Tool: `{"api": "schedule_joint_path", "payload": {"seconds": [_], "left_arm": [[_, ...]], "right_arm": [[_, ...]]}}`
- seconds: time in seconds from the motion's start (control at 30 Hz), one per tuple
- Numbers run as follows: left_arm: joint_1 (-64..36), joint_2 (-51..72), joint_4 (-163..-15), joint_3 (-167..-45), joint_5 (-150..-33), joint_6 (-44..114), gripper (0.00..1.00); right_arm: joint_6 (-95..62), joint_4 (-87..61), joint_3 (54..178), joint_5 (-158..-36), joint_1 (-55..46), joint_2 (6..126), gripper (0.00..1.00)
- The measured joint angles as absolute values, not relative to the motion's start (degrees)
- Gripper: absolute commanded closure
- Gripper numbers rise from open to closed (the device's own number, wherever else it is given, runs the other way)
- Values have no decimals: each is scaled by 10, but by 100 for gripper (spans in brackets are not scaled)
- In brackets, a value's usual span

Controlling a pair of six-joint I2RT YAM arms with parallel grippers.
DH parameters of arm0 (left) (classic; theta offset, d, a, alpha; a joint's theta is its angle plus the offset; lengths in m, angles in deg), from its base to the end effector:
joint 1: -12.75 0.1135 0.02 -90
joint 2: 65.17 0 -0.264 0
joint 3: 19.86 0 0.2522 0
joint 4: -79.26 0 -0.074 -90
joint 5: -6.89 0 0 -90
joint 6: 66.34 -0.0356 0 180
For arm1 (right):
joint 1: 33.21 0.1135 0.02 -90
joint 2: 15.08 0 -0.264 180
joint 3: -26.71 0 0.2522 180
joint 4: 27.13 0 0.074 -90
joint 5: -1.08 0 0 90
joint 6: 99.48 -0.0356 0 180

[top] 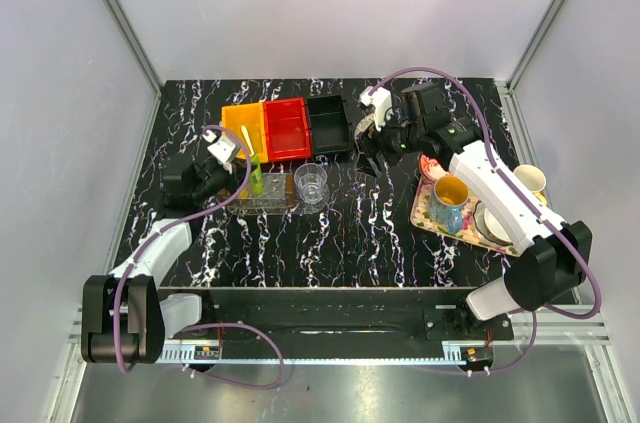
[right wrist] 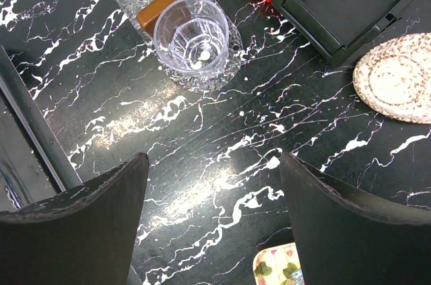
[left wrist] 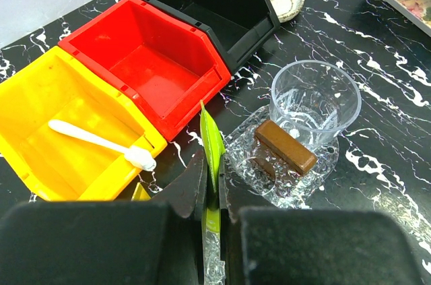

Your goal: Prepare toiletry sets of a toothbrush and toothpaste on the tray

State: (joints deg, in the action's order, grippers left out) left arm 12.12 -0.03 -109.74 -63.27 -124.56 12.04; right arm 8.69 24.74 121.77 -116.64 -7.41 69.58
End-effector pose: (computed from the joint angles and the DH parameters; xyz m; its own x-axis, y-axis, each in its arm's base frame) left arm 0.2412 -0.0262 0.2375 -0.0841 0.1519 -0.9848 0.6849 0.7267 0.0536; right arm 0.2832 0.1553 0.3520 -0.3485 -0.4751 -0.8080 -0.8501 0.5232 0.0590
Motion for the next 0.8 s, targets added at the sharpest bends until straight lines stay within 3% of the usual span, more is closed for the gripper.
{"api": "schedule_joint_path", "payload": {"seconds": [0.8], "left_arm": [[121,17,-1133,-611,-1246,115,100]], "right_arm": [[86,241,1213,-1167,-74,696,16]]}}
